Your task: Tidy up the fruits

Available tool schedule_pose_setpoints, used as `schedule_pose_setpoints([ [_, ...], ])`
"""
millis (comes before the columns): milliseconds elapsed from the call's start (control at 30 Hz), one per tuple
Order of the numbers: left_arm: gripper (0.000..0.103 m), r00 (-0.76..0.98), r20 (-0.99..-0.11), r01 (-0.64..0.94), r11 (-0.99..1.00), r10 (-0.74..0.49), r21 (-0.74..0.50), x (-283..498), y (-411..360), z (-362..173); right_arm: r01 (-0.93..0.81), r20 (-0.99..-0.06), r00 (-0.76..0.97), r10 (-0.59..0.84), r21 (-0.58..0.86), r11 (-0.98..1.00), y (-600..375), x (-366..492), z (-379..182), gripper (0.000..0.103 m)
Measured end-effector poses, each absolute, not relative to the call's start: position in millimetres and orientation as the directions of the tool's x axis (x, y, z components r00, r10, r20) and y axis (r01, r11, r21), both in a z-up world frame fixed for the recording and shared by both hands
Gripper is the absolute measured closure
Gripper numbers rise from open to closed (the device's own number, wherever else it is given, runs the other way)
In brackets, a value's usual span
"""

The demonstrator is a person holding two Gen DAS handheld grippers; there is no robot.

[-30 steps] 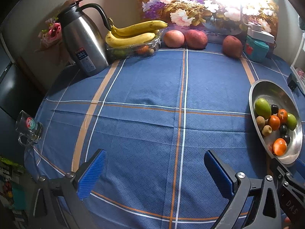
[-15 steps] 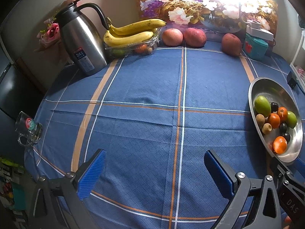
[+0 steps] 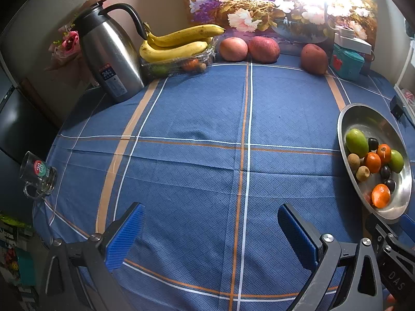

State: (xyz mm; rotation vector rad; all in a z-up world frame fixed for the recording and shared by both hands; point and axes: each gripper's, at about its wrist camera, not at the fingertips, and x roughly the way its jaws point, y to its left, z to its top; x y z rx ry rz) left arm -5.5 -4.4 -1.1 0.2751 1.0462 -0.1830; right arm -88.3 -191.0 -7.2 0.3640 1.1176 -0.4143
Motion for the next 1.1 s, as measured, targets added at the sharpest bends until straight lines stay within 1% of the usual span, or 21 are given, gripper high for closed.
schedule_pose_setpoints([
  [1100,0.000,0.488,-0.873,0.276,0.952,-0.019,0.134,-6.4,-6.0,-2.0,0.488,-0.920,0.369,-0.131,0.072,0.870,-189.3,-87.2,-10.5,0.017],
])
